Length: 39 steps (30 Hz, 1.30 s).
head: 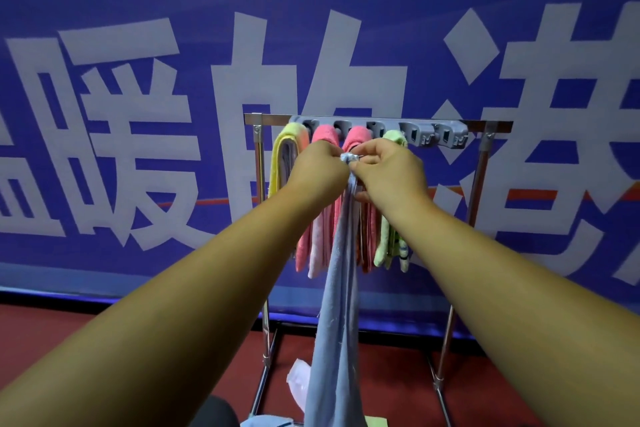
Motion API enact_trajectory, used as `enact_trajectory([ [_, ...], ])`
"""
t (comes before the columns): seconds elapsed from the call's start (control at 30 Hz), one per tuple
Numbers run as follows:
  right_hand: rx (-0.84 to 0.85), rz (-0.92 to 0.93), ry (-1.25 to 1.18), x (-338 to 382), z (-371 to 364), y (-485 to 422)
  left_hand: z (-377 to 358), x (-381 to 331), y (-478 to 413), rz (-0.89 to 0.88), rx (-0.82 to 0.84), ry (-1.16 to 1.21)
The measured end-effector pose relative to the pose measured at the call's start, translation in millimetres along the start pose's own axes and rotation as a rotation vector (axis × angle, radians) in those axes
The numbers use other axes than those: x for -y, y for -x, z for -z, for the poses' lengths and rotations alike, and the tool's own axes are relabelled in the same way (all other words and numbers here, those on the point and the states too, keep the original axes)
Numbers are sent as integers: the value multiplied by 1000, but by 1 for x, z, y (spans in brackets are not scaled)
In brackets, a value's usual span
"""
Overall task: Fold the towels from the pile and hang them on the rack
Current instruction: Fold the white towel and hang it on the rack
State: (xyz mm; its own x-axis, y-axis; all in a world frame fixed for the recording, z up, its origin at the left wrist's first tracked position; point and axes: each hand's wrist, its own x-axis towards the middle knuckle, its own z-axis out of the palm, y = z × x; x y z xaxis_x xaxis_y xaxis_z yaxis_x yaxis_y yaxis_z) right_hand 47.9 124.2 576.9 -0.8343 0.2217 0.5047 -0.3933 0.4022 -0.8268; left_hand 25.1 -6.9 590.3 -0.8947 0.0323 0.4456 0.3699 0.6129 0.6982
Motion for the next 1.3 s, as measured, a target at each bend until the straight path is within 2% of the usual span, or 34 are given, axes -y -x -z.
enact_trajectory([
  [0.1,23,9,-17,-1,3,1,1,1,4,-38,3,71],
  [0.23,78,-16,-165,7,9,2,5,5,7,-80,-153,208],
  [0.33,131,-37,-274,12,13,1,11,4,7,-84,-181,308],
  [0.5,105,-127,-466,24,17,-4,20,-3,6,-83,-214,170],
  [0.57,102,-185,-563,30,20,-6,24,0,5,-55,-91,245],
  [0.67,119,-222,-634,35,29,-9,34,11,7,61,174,424],
  [0.8,92,-241,-683,39,37,-17,36,28,24,170,548,518],
  [0.87,76,-248,-667,41,40,-20,33,28,32,183,638,598],
  [1.0,44,-281,-639,41,44,-21,28,21,36,155,616,709],
  [1.13,45,-349,-710,33,43,-21,30,7,37,144,543,810],
  [1.2,154,-428,-718,22,40,-16,32,-2,35,165,482,823],
  [1.3,454,-504,-662,5,31,2,34,-6,26,234,349,892],
])
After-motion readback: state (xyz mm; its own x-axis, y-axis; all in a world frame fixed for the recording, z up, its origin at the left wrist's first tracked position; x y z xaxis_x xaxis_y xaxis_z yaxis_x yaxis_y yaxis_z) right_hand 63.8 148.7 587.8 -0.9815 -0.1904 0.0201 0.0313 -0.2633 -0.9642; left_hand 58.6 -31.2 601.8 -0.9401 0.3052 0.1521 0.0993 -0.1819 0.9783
